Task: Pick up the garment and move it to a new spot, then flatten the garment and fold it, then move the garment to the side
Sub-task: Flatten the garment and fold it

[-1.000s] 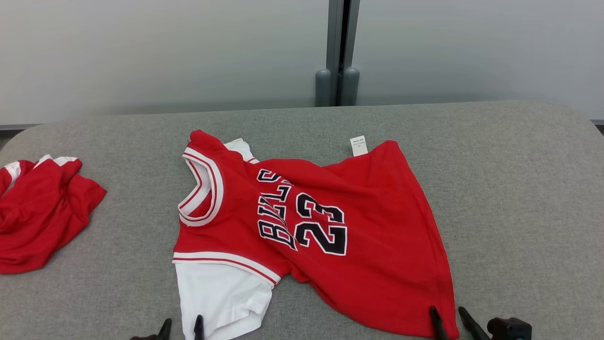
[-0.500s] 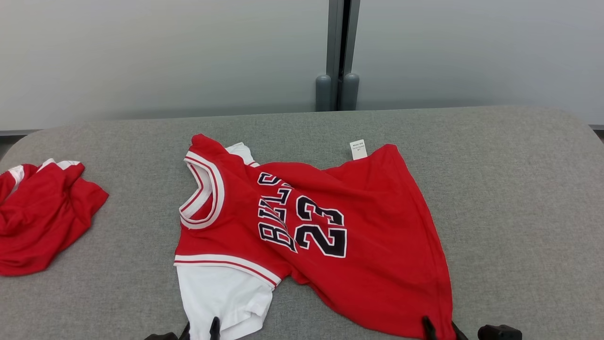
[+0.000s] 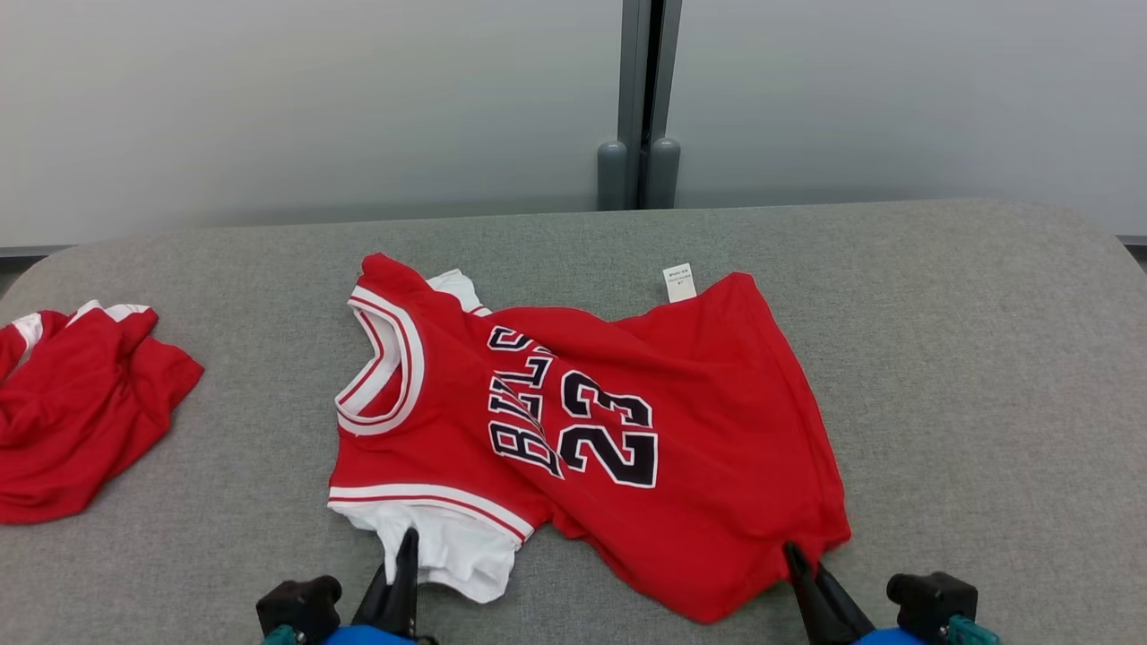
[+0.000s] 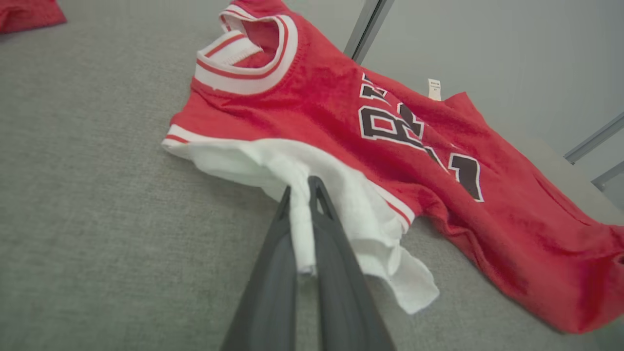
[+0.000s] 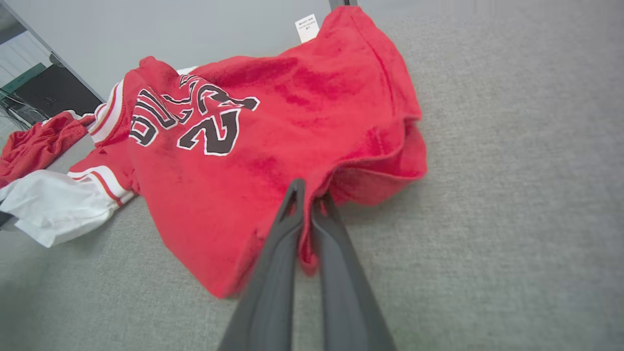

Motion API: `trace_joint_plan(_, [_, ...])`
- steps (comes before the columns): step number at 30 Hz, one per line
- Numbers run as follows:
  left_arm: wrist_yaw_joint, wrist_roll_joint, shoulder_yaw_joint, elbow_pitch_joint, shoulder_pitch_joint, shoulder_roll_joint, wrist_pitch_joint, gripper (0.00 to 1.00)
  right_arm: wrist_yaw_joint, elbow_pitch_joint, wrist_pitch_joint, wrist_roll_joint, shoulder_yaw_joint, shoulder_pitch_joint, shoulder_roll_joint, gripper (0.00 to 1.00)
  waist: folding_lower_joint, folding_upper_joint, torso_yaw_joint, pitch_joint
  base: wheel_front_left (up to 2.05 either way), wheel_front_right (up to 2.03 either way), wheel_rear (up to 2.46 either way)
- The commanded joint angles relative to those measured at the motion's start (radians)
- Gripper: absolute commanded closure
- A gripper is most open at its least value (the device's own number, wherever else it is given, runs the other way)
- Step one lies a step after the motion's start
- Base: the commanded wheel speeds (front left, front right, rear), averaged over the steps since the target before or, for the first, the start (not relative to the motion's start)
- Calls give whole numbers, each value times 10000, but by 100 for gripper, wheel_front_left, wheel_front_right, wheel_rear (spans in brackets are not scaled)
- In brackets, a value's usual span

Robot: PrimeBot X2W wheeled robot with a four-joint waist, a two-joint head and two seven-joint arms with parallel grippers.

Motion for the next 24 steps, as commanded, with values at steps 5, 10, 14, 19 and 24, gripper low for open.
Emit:
trace_joint_plan(5, [-10,-260,121,-1115,-761,343,-3,100,8,-853,-6,-95,-121,-670,-12,100,-2,-3,-6,176,0,0,0])
trace_joint_plan(10, [-10,-688,111,-1414,-2109,878,-1,100,8,-1085,-4,-298,-207,-1997,-157,100,-2,-3,-45,581,0,0,0])
trace_joint_plan(14, [-10,-1051,-61,-1241,-3879,1439,-1,100,8,-1009,-6,-99,-108,-3708,-442,100,-2,-3,-49,1250,0,0,0])
trace_joint_plan(19, [-10,-1522,-149,-639,-6178,2103,-1,100,8,-384,-4,502,30,-6030,-532,100,-2,-3,-185,2169,0,0,0])
trace_joint_plan(24, [-11,-1828,-407,181,-9289,2641,355,100,8,737,-4,1034,293,-9283,-793,100,-2,-3,-265,3325,0,0,0])
